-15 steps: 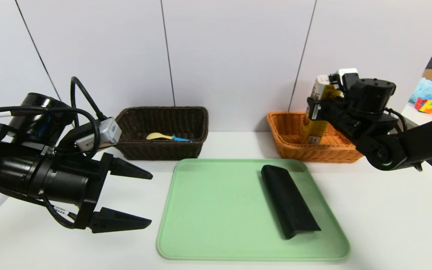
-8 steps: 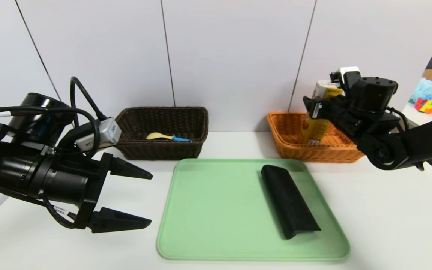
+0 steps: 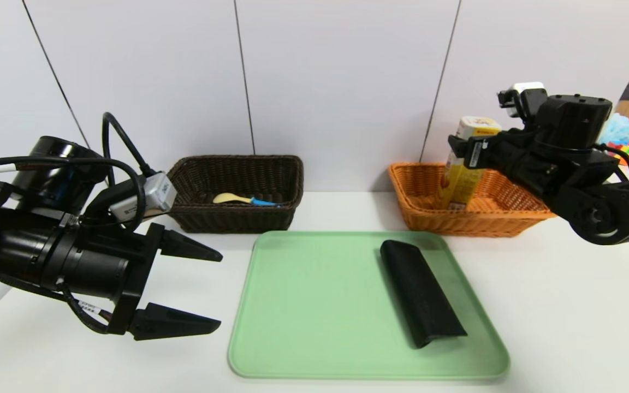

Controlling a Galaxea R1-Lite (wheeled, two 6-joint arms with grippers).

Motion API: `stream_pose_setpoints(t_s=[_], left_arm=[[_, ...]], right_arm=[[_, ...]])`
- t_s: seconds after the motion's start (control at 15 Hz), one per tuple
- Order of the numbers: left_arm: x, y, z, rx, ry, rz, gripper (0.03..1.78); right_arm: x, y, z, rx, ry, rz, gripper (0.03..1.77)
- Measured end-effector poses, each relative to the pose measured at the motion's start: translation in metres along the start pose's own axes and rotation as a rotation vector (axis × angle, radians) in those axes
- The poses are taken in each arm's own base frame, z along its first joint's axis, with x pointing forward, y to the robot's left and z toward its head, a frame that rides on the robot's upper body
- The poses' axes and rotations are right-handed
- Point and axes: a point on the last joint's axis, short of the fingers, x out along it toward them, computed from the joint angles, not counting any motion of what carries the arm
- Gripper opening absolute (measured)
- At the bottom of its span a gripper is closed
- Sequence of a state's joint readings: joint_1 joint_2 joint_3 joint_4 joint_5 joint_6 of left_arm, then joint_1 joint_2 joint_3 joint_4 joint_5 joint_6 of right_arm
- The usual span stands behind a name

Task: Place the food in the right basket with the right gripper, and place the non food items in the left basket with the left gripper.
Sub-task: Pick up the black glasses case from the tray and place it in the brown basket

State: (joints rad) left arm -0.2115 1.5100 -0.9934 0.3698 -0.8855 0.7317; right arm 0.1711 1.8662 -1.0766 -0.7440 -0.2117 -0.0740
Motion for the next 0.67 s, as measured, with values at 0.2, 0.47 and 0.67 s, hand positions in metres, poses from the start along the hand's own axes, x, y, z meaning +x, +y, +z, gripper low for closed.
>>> stream_pose_setpoints(t_s=[0.2,0.47,0.67], left_arm=[[0.000,-0.001,-0.001,0.009,-0.006,0.003,1.69],[0.000,-0.001,-0.002,0.009,-0.008,0.003,1.69],[0.001,-0.001,-0.002,0.009,-0.007,0.003,1.69]], right_arm=[[-0.018,-0.004,0.001,-0.014,0.074,0.008,1.64],[-0.047,-0.012,0.007,-0.008,0.156,0.048,1.67],[-0.075,-0.020,0.015,0.016,0.209,0.062,1.68]])
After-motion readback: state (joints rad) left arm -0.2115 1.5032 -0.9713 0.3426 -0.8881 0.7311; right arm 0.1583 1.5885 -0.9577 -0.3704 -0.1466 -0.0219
